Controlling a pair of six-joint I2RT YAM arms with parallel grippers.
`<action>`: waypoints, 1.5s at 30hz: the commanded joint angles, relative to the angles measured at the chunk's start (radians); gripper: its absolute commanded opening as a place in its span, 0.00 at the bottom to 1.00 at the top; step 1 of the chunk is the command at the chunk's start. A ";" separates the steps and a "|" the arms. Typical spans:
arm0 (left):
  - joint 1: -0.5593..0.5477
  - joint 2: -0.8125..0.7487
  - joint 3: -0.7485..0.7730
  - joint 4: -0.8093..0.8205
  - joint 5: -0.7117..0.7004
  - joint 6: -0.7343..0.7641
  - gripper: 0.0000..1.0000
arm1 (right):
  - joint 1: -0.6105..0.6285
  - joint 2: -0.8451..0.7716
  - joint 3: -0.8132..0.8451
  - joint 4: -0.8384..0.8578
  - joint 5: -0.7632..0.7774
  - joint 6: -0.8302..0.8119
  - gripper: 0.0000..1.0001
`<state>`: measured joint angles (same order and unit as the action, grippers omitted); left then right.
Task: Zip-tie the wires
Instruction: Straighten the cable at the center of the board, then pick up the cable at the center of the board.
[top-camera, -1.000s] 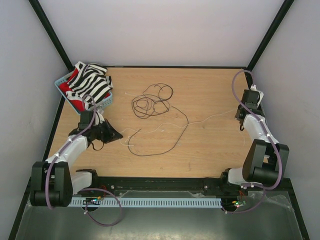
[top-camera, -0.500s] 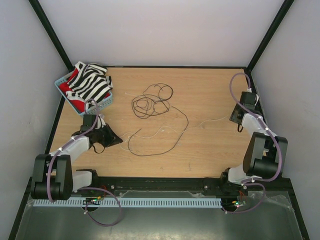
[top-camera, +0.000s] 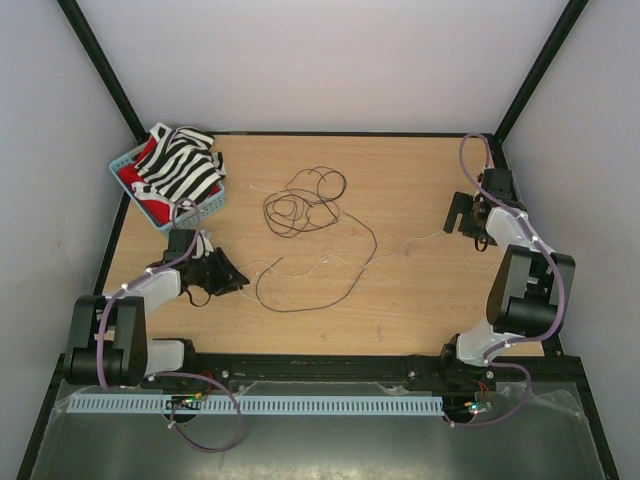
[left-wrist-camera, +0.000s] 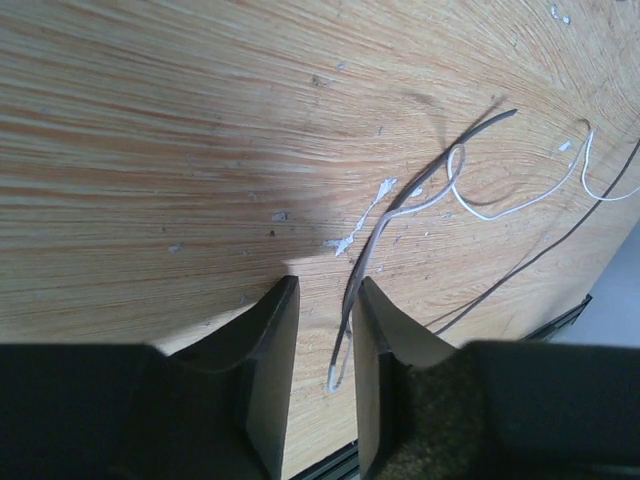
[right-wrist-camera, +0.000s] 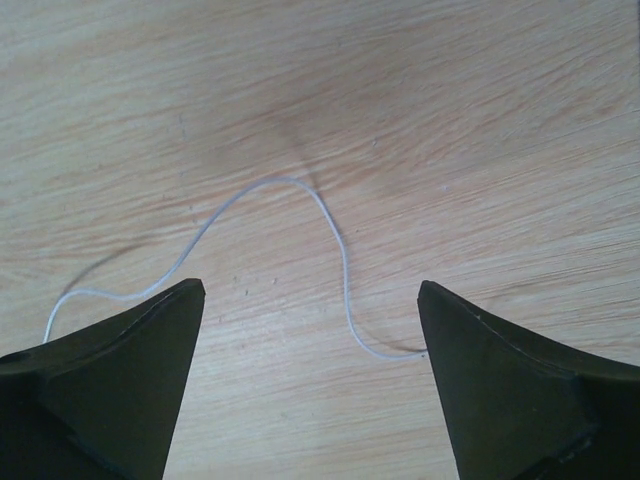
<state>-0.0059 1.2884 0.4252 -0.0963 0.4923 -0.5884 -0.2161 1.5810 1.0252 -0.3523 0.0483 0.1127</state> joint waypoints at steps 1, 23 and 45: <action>-0.002 0.015 0.005 0.015 -0.039 0.021 0.36 | -0.002 -0.039 0.031 -0.071 -0.126 -0.010 0.99; 0.110 -0.161 0.072 -0.031 -0.032 0.040 0.75 | 0.334 -0.104 0.137 0.128 -0.355 0.191 1.00; 0.132 -0.491 0.298 -0.112 0.091 0.053 0.76 | 0.761 0.553 0.662 0.247 -0.330 0.365 0.71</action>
<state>0.1230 0.8165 0.7074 -0.1944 0.5465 -0.5205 0.5247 2.0735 1.5902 -0.0952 -0.2993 0.4500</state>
